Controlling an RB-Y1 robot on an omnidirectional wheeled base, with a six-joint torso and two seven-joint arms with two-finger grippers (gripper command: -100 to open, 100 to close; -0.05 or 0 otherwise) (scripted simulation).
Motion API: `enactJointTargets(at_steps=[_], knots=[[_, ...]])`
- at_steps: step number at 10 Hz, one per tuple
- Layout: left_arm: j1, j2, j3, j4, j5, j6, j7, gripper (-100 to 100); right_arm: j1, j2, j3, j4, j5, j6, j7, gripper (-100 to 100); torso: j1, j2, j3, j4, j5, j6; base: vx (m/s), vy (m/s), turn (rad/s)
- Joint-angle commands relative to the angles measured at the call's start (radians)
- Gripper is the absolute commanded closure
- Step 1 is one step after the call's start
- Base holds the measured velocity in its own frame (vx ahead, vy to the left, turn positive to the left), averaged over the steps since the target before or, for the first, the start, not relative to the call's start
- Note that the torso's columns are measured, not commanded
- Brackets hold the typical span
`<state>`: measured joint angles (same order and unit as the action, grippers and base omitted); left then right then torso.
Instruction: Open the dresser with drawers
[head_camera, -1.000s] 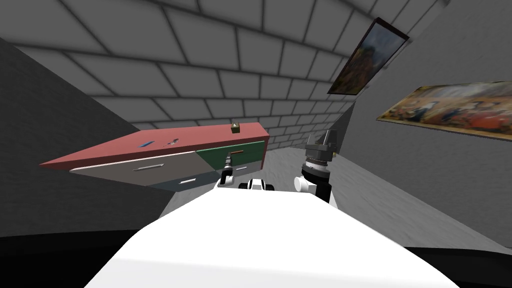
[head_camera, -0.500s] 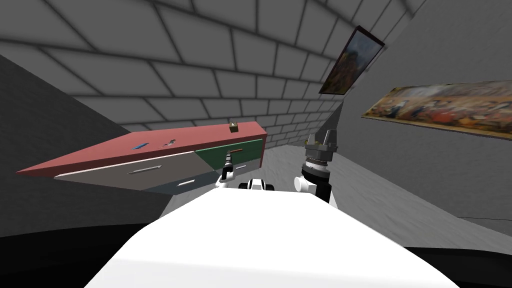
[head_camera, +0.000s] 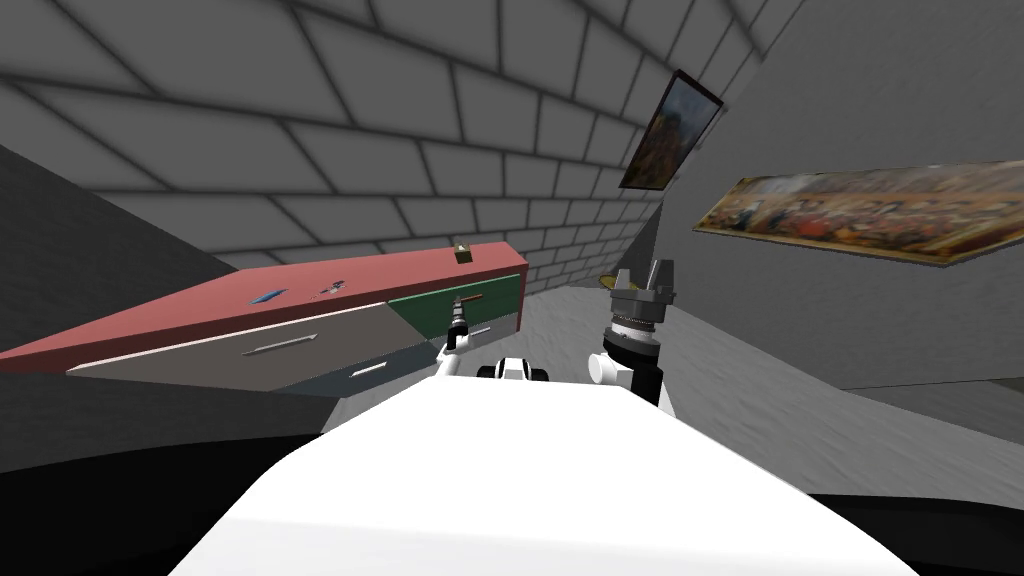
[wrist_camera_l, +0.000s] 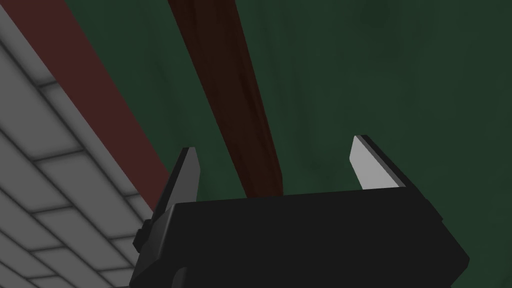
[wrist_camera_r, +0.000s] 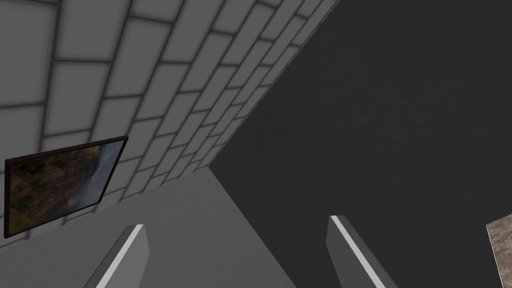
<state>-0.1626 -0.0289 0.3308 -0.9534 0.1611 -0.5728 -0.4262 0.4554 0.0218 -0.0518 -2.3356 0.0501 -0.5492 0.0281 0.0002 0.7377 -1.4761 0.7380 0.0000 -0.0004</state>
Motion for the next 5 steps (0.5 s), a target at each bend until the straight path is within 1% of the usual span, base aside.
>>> enactJointTargets(at_steps=[1, 2, 3, 5], knots=[[0.03, 0.001, -0.019, -0.032, -0.015, 0.002, 0.02, 100, 0.0, 0.0, 0.0, 0.0, 0.0, 0.0, 0.0, 0, -0.001, -0.002, -0.001, -0.001, 0.0, 0.0, 0.039, -0.006, 0.137], [0.066, 0.003, -0.043, -0.065, -0.032, 0.004, 0.046, 100, 0.0, 0.0, 0.0, 0.0, 0.0, 0.0, 0.0, 0, -0.001, -0.005, -0.003, -0.001, 0.0, 0.0, 0.104, -0.037, 0.19], [0.073, 0.003, -0.043, -0.07, -0.032, 0.004, 0.046, 100, 0.0, 0.0, 0.0, 0.0, 0.0, 0.0, 0.0, 0, 0.001, -0.009, -0.005, -0.005, 0.001, -0.002, 0.094, -0.05, 0.106], [0.14, 0.008, -0.091, -0.14, -0.067, 0.007, 0.098, 100, 0.0, 0.0, 0.0, 0.0, 0.0, 0.0, 0.0, 0, 0.005, -0.007, -0.004, -0.004, 0.002, -0.001, 0.105, -0.035, 0.158]])
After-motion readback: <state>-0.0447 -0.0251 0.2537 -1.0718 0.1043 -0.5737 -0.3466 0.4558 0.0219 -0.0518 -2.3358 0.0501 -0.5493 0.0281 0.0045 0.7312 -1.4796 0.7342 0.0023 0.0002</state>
